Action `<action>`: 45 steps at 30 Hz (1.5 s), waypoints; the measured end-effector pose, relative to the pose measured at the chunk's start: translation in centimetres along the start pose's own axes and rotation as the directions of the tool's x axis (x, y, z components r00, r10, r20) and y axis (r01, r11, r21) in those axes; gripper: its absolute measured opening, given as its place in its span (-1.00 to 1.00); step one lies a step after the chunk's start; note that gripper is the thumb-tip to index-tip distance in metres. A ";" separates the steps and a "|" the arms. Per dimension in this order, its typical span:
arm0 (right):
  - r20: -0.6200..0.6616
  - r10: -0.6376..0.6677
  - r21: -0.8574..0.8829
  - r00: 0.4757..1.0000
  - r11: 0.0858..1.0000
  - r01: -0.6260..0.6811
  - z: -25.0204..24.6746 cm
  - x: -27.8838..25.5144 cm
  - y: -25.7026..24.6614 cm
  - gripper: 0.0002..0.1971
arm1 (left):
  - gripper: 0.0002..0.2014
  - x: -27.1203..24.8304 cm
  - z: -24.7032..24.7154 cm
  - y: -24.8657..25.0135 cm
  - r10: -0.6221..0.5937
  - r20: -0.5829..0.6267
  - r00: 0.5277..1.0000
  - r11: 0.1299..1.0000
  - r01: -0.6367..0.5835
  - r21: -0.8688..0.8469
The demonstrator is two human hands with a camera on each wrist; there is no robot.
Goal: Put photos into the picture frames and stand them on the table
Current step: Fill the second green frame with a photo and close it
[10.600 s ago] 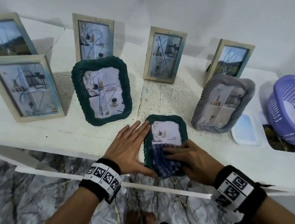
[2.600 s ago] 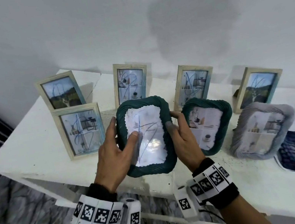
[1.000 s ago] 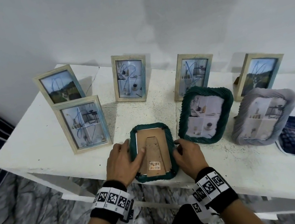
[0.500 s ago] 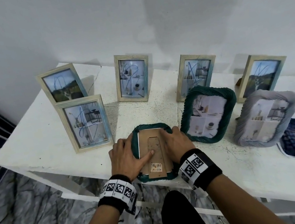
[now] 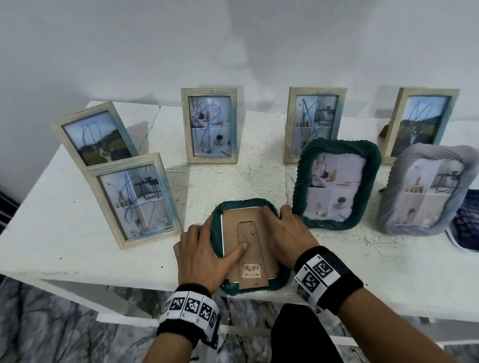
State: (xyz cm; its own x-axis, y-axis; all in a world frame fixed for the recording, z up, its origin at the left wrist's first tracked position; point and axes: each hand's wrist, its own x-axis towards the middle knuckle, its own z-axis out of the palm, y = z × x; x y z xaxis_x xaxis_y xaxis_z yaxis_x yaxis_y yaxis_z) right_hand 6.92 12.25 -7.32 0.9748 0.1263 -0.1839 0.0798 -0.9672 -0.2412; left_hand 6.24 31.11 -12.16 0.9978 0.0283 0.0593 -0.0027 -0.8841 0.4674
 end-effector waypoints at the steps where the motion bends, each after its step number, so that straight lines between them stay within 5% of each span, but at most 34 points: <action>1: 0.007 -0.003 0.004 1.000 1.000 0.003 0.0 -0.1 0.0 -0.50 | -0.01 0.0 0.0 0.0 0.001 -0.002 1.000 1.000 -0.001 0.001; 13: -0.007 0.042 -0.063 0.999 0.997 -0.042 0.1 0.3 -0.7 -0.59 | 0.00 -0.1 -0.2 0.2 0.003 0.015 1.000 1.000 -0.003 0.012; 19: -0.037 -0.092 -0.051 0.995 0.995 0.090 0.1 -1.7 -0.5 -0.58 | -0.01 0.0 -0.6 0.7 -0.007 0.044 0.999 0.998 0.005 0.060; 26: -0.125 -0.104 -0.072 0.987 0.993 0.096 1.0 -2.1 -0.7 -0.55 | -0.29 0.9 -2.1 1.8 0.077 0.172 0.982 0.974 -0.111 0.195; 34: -0.158 -0.099 -0.096 0.983 0.992 0.084 1.2 -2.1 -0.8 -0.53 | -0.09 1.2 -2.3 2.1 0.134 0.202 0.970 0.908 -0.201 0.367; 45: -0.156 -0.123 -0.073 0.980 0.991 0.113 1.0 -2.3 -0.6 -0.53 | -0.16 1.2 -2.2 2.1 0.230 0.160 0.960 0.875 -0.276 0.398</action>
State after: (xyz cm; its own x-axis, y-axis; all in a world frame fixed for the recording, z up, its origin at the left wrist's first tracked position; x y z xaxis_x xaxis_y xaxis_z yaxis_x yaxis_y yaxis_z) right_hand 4.37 12.79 -7.71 0.9780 0.2084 -0.0021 0.2042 -0.9604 -0.1898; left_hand 7.26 30.36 -9.15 0.9678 -0.2505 0.0236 -0.2513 -0.9670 0.0412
